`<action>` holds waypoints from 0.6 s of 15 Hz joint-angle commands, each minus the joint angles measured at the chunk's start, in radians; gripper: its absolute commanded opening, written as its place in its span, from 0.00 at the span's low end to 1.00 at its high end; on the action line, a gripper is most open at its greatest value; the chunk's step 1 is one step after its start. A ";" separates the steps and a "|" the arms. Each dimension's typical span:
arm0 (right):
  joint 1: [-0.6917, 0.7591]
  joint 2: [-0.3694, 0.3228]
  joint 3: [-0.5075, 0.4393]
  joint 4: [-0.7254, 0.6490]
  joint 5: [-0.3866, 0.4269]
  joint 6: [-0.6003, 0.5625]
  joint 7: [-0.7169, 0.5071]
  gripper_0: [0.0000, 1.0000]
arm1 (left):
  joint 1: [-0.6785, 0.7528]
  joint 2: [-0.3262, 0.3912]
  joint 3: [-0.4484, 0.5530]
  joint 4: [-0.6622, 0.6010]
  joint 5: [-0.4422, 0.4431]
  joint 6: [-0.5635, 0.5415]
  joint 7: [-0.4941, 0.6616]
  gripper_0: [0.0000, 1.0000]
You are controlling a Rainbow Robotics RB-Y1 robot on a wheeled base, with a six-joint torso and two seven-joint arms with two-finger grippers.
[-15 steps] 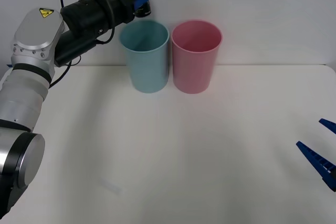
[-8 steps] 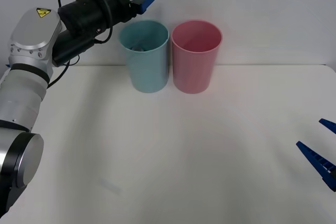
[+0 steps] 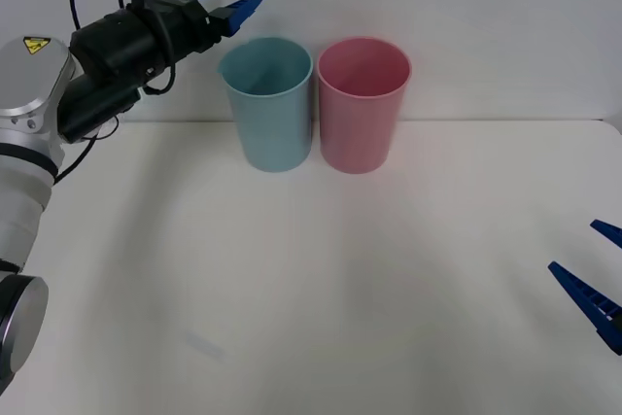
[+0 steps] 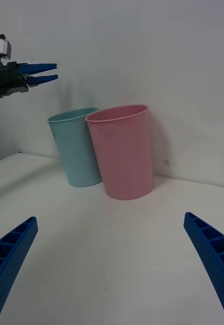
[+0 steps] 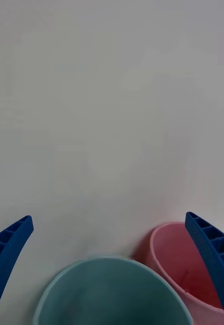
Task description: Grasp the object on the table and drop it into the matching bin: aluminum can to the light blue bin, PET bottle to the pink bin.
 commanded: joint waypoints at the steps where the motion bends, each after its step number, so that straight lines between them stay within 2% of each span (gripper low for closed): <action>1: 0.000 0.000 0.000 0.000 0.000 0.000 0.000 1.00 | 0.089 0.040 0.001 -0.090 0.063 0.005 -0.006 1.00; 5: 0.000 0.000 0.000 0.000 0.000 0.000 0.000 1.00 | 0.252 0.092 0.041 -0.244 0.138 0.012 -0.018 1.00; 9: 0.000 0.000 0.000 0.000 0.000 0.000 0.000 1.00 | 0.437 0.100 0.163 -0.396 0.144 -0.018 -0.035 1.00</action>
